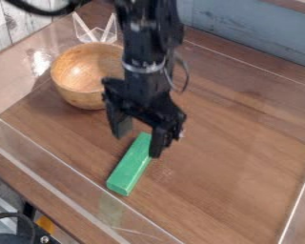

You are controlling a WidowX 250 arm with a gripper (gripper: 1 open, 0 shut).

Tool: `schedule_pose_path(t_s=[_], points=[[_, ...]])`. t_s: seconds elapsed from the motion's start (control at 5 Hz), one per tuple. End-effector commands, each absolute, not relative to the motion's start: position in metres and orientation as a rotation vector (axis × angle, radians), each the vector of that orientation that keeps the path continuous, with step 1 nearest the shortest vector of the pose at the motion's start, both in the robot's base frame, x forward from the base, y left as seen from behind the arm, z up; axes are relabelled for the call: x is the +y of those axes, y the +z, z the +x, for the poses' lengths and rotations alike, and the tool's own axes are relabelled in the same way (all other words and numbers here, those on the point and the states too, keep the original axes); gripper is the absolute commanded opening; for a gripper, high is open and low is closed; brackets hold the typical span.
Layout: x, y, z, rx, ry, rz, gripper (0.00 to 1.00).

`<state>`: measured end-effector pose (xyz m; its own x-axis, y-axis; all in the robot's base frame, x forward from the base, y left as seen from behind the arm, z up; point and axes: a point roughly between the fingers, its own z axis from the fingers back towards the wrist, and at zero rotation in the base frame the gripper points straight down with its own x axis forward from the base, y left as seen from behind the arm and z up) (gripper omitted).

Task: Put the green block in the brown bowl

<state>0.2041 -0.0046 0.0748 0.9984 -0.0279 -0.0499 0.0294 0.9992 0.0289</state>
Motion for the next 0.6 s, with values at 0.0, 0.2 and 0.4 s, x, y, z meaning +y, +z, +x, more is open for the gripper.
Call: schedule_pose_path(t_s=[0.0,0.2,0.4], points=[[-0.016,0.072,0.208,0.019,-0.017,0.052,1.00],[-0.028,0.067,0.209,0.013,-0.017,0.075,1.00],[-0.033,0.065,0.209,0.002,-0.074,0.088,1.00]])
